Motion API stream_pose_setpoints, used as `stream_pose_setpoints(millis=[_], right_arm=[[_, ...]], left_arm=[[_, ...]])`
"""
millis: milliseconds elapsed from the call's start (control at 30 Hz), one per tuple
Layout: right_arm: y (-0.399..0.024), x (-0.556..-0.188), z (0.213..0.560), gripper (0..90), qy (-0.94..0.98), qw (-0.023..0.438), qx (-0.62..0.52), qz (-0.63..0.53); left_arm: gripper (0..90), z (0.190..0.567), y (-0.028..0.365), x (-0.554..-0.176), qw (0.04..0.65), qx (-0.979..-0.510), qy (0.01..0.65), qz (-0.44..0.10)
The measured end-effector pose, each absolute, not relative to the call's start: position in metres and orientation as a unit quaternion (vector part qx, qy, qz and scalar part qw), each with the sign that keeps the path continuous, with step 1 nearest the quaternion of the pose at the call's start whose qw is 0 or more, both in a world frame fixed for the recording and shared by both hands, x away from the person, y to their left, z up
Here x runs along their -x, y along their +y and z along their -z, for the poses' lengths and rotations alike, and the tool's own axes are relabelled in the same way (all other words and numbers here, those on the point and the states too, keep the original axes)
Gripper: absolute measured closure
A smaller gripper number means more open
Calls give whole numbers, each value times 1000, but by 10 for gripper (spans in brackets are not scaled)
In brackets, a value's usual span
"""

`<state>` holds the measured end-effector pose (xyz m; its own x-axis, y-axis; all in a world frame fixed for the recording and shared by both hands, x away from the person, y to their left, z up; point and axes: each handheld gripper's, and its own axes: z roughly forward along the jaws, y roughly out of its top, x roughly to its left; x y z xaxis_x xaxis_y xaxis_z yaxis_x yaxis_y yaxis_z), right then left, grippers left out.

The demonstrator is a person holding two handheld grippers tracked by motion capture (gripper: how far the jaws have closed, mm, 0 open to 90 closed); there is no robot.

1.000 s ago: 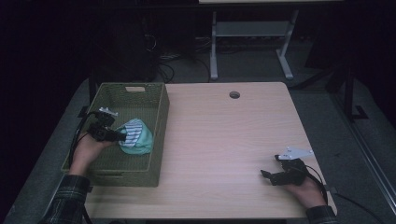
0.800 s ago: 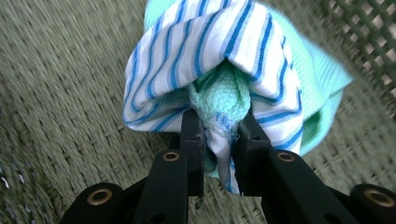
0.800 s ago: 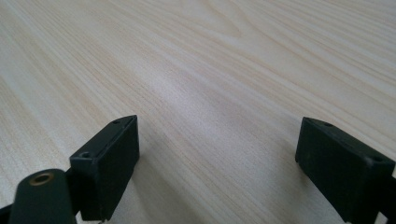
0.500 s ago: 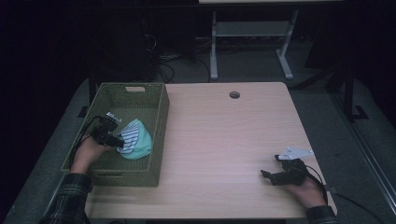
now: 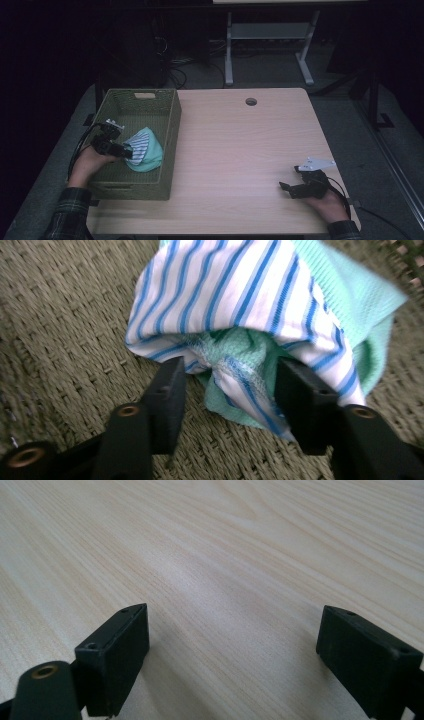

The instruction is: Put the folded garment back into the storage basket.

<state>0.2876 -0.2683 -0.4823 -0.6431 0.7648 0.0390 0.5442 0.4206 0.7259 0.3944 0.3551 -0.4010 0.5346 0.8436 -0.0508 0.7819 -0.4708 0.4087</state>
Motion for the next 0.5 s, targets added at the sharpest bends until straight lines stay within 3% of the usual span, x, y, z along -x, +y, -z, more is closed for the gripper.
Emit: stream_pose_setpoints(millis=[500], right_arm=[[-268,-287,482,133,829,150,-397,-365]], left_arm=[[187,366,347,-382,270,-834,469,-106]])
